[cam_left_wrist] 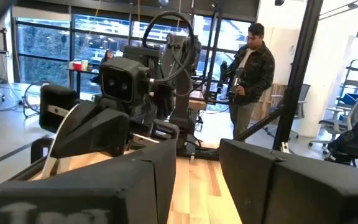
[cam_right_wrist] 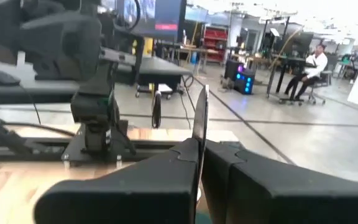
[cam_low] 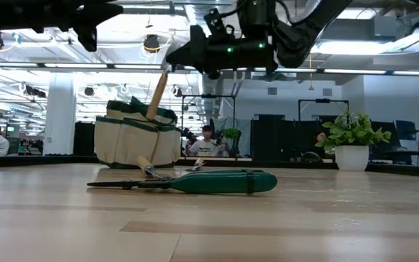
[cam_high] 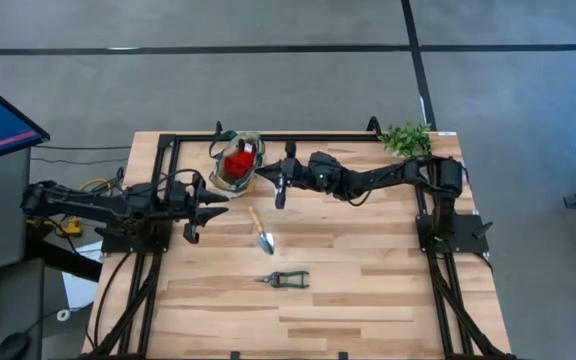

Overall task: Pick & Place Garden tools in Gardening bag
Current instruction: Put the bottom brown trowel into the yellow gardening bag

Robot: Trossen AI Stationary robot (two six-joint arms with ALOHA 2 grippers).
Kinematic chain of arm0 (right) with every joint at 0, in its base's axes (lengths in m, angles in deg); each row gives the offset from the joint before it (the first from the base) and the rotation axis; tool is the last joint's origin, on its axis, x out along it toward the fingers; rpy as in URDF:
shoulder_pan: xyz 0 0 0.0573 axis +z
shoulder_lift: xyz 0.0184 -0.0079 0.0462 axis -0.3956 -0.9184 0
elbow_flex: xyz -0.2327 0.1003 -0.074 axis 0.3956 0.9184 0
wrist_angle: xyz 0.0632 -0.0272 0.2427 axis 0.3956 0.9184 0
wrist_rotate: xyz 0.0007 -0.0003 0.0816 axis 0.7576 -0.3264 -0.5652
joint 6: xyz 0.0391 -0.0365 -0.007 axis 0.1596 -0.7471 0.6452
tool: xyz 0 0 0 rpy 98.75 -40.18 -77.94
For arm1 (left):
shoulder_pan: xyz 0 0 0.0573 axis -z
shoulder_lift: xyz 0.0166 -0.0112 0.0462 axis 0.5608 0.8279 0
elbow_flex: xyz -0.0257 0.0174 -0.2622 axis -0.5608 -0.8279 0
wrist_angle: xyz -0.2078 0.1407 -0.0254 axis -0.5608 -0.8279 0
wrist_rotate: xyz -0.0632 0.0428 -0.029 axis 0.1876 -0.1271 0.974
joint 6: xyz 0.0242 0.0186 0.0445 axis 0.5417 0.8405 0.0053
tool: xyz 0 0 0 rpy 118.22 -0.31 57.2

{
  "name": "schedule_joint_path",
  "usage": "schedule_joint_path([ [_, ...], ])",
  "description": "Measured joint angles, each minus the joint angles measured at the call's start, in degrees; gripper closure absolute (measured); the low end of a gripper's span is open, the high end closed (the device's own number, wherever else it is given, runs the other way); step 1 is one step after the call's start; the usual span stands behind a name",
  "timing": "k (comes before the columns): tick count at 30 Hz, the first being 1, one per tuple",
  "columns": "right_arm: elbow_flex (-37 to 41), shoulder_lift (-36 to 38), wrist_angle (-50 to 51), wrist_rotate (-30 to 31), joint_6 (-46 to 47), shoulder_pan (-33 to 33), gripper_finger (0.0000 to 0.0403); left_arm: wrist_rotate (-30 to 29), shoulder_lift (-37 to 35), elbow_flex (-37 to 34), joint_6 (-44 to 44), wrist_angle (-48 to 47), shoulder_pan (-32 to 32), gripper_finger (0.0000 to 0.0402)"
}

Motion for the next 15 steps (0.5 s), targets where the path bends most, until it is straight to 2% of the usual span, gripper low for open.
schedule_joint_path([
  [15,-3.22,-4.77,0.70,4.51,-2.88,-0.77,0.0403,-0.02,-0.01,-0.02,-0.03,0.07,0.00,0.0290],
])
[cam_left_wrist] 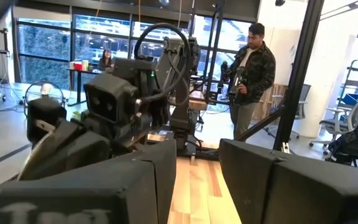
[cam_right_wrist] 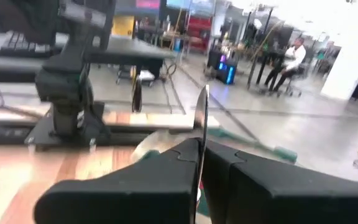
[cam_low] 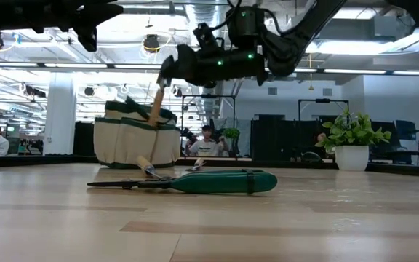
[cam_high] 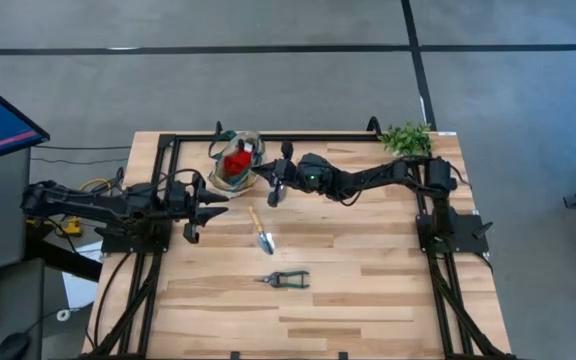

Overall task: Pick & Place Garden tools in Gardening bag
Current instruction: Put the bottom brown trowel into the yellow gardening bag

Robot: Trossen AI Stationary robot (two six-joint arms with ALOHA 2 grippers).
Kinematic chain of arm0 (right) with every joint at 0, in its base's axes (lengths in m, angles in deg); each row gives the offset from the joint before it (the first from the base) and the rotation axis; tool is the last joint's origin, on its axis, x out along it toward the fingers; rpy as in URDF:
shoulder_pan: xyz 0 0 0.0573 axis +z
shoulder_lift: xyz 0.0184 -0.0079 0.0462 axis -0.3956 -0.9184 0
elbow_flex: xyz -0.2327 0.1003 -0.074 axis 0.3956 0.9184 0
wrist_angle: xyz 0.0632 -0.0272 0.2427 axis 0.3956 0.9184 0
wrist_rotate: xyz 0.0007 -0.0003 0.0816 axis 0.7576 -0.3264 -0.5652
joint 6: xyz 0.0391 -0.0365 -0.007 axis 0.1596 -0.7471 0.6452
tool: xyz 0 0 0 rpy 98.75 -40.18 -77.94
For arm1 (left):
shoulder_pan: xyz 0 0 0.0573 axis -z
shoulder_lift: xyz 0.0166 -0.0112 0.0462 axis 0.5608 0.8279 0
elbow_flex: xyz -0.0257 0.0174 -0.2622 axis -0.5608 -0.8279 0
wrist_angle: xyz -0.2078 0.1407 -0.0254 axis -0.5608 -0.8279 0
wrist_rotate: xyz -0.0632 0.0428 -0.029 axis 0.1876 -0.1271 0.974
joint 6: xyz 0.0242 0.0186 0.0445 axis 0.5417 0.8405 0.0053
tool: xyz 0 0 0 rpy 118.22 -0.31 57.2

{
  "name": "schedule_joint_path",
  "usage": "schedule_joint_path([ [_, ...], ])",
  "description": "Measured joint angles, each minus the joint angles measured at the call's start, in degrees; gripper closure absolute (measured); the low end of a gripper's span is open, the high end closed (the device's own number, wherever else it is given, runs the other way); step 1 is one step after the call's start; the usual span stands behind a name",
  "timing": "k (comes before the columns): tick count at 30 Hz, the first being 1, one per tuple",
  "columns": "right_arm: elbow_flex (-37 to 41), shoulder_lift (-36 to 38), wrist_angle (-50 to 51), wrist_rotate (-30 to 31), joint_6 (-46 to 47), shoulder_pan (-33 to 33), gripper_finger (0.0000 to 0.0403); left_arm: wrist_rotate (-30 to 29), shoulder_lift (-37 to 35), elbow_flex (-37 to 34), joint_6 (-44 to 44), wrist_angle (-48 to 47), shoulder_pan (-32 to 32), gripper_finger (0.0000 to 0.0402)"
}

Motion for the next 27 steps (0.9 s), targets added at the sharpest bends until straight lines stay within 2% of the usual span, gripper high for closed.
schedule_joint_path([
  [13,-1.10,-6.18,-2.31,-0.07,2.91,-0.08,0.0403,-0.02,0.00,-0.02,0.00,0.05,0.00,0.0290],
  [21,-6.03,-11.50,-2.29,-0.18,3.27,0.40,0.0403,-0.04,0.00,-0.02,0.00,0.07,0.00,0.0290],
  [27,-8.86,-12.35,1.40,-0.46,3.29,0.77,0.0403,-0.07,0.00,-0.02,0.00,0.04,0.01,0.0291],
])
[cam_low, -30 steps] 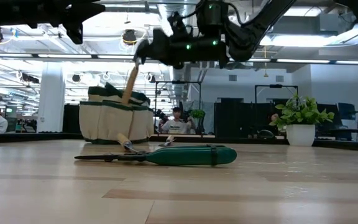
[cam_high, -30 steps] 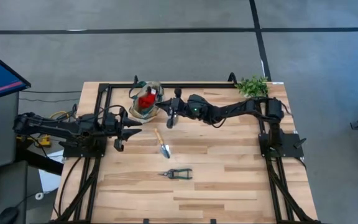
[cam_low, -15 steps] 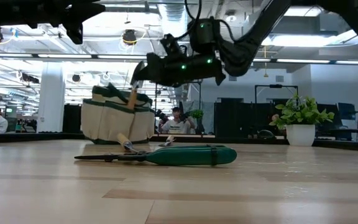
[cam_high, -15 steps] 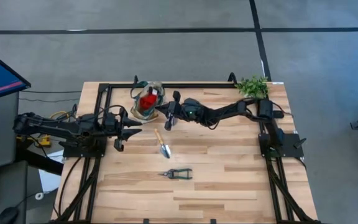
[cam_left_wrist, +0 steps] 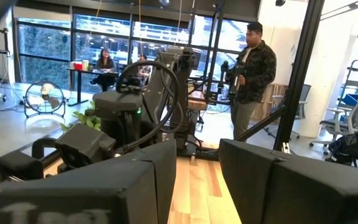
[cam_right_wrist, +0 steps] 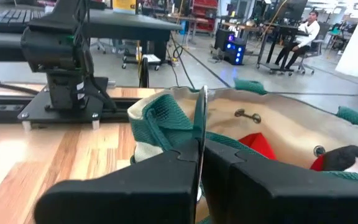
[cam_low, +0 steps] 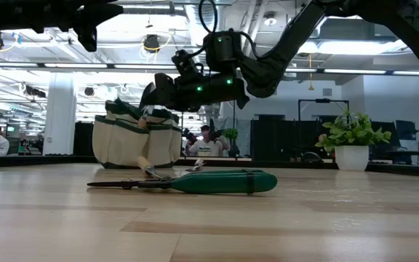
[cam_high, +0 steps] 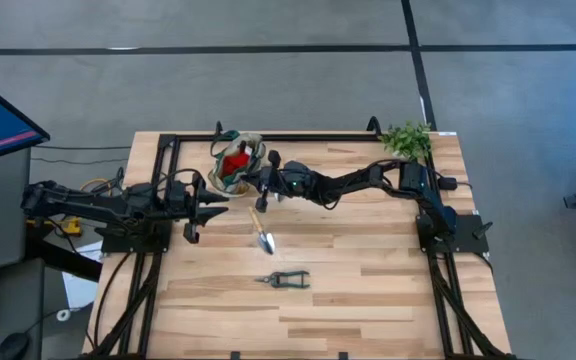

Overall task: Pick & Place Garden tools in Gardening bag
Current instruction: Put the bottom brown trowel into the yellow gardening bag

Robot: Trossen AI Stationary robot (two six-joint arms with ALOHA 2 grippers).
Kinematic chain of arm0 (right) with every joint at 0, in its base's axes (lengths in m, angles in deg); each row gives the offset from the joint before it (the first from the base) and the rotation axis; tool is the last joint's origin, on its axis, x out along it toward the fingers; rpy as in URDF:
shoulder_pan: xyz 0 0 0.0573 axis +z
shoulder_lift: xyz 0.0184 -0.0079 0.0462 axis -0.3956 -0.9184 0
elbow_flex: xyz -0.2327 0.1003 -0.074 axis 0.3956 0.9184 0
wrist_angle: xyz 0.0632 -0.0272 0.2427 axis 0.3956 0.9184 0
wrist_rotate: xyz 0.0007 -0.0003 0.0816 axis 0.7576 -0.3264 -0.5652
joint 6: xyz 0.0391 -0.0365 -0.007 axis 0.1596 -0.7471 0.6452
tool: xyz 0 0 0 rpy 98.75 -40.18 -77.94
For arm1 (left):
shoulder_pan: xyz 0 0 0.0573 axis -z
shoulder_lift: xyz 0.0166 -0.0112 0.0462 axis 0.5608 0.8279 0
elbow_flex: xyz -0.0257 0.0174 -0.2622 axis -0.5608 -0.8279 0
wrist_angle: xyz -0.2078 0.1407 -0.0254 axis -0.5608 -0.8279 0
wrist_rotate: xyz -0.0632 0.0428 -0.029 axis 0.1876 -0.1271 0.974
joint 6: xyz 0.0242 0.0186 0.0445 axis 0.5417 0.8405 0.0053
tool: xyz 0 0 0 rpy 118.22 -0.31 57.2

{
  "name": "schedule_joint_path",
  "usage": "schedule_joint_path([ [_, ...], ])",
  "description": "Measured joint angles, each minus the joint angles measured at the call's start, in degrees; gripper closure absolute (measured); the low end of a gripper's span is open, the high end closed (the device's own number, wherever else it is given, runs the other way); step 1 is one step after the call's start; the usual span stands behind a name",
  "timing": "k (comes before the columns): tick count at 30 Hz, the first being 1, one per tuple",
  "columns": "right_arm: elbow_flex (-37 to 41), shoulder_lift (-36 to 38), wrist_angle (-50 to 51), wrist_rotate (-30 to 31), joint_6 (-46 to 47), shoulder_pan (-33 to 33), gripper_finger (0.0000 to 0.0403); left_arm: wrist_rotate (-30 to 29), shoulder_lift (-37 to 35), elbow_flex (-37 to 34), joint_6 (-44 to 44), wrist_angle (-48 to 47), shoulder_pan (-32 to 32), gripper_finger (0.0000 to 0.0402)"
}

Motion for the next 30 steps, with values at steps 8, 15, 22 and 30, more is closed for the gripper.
schedule_joint_path([
  [8,-2.36,0.15,7.32,-1.32,-5.94,0.79,0.0403,0.02,0.00,0.00,0.00,-0.01,0.00,0.0293],
  [15,-2.08,-0.04,4.01,6.52,-12.42,3.44,0.0403,0.02,0.00,0.00,0.00,-0.02,0.01,0.0294],
  [22,-2.14,-0.05,5.02,6.34,-6.57,2.15,0.0403,0.02,0.00,0.00,0.00,-0.04,-0.01,0.0294],
  [30,-2.21,0.00,6.09,6.43,-6.11,1.82,0.0401,0.02,0.00,0.00,0.00,-0.09,0.01,0.0294],
])
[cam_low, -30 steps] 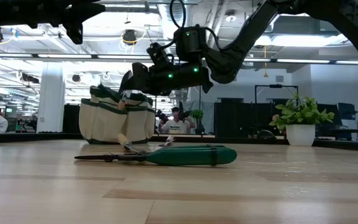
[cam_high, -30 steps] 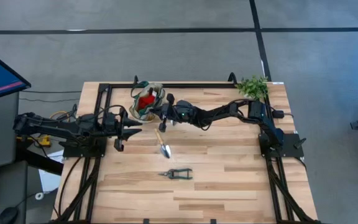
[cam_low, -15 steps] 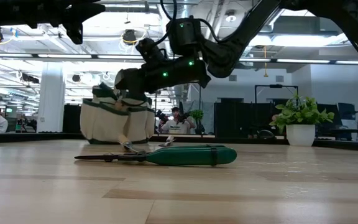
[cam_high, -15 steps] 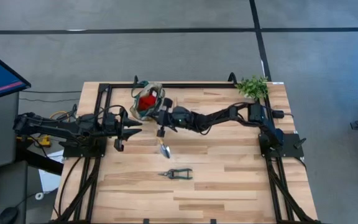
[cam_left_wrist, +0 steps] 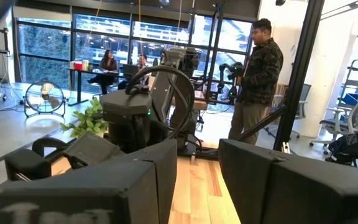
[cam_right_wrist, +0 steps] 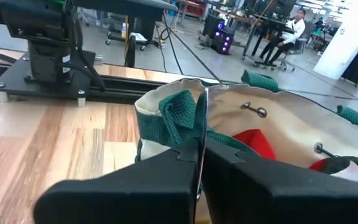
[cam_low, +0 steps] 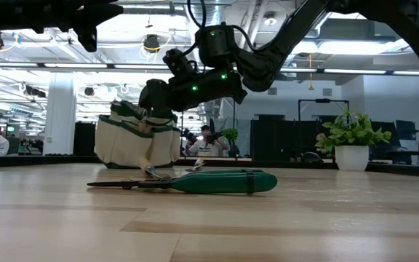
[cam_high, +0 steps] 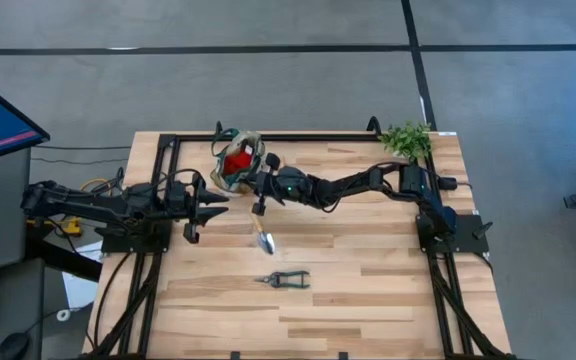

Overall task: Pick & Place Garden tools in Gardening bag
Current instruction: Put the bottom brown trowel into the yellow gardening bag, then put the green fruit pruner into the yellow gardening bag

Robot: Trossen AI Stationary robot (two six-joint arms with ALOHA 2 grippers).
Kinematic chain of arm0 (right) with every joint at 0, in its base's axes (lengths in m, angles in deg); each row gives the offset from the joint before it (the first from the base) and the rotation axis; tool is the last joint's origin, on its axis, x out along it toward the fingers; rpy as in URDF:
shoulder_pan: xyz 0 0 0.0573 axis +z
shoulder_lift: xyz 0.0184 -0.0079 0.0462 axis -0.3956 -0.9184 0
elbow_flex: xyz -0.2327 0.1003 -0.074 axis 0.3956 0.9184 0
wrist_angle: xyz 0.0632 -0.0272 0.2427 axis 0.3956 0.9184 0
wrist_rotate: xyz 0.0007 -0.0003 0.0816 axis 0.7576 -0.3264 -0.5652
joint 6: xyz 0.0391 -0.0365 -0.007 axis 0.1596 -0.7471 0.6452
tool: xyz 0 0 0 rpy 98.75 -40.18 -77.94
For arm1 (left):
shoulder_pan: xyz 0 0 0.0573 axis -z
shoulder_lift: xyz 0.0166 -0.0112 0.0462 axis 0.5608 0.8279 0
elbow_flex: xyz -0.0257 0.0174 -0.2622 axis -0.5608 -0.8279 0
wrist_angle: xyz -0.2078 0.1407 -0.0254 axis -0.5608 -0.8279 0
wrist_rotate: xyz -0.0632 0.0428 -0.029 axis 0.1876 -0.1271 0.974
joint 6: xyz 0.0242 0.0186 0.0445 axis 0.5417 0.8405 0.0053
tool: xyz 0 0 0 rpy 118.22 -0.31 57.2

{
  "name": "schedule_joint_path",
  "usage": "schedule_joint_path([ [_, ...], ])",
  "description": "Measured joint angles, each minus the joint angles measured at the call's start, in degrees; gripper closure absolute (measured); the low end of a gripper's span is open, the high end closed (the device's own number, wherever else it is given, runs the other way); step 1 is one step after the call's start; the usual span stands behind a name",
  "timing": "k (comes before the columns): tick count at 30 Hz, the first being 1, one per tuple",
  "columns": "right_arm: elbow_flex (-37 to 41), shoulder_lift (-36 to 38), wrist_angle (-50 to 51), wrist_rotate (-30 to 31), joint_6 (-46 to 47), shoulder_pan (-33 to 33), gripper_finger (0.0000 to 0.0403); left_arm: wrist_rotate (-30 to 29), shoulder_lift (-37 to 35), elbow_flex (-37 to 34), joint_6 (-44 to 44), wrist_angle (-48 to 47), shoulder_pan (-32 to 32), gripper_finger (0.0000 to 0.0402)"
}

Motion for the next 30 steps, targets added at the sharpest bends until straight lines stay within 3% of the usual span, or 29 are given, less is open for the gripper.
schedule_joint_path([
  [6,0.10,-0.09,0.23,-0.02,-1.18,0.24,0.0366,0.00,0.00,0.00,0.00,-0.02,0.00,0.0294],
  [18,-0.04,3.26,0.90,0.00,-3.35,0.42,0.0219,0.00,0.02,0.00,0.00,-0.06,-0.01,0.0294],
  [24,0.04,9.93,5.52,0.07,-5.01,0.44,0.0213,-0.02,0.00,0.00,0.00,-0.09,0.00,0.0294],
  [30,-0.02,20.42,26.31,-0.30,-3.47,0.44,0.0249,-0.03,0.02,0.00,0.00,-0.13,0.00,0.0294],
])
